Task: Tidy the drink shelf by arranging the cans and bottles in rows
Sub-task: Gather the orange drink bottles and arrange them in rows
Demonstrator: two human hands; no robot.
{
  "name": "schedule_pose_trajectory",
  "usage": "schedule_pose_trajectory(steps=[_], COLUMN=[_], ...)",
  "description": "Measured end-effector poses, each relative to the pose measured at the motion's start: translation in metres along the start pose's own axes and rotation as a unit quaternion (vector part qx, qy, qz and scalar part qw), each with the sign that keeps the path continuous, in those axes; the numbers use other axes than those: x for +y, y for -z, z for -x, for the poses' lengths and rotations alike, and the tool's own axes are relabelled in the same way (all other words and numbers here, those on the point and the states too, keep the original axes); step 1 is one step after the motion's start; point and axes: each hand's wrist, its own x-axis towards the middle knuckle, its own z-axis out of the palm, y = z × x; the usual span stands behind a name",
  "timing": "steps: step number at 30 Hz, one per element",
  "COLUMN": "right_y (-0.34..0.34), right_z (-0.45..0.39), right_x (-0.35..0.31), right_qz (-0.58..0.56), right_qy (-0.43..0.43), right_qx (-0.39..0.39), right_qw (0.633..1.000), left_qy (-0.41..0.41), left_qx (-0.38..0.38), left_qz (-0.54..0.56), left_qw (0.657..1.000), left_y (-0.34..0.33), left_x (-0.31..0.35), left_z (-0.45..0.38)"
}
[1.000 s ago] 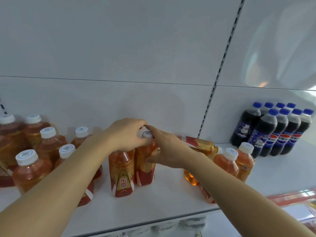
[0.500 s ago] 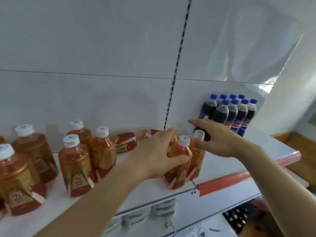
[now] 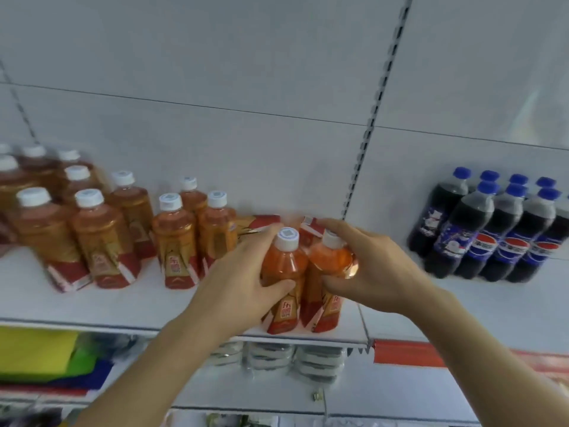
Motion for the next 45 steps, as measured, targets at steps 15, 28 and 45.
schedule_pose_trajectory(steps=[15,28,45], right_y=[-0.115,-0.11,-0.088], right_z=[-0.09,-0.065,-0.165], right_x=[-0.145,-0.089,0.056], right_qz=[-0.06,-0.033,0.099], right_qy=[0.102,0.078,0.099], right_qx=[0.065,0.153,-0.066], right_qw=[0.991,0.985,0.988], left_qy=[0.129,0.027,0.01], left_qx=[0.081,0.193,0.071], left_qz=[-0.009,-0.122,-0.249], left_qw=[0.988,0.973,0.966], left_y=[0.117,0.105,-0.035], left_x=[-0.119,-0.114,-0.042], left_z=[0.05,0.049,-0.068])
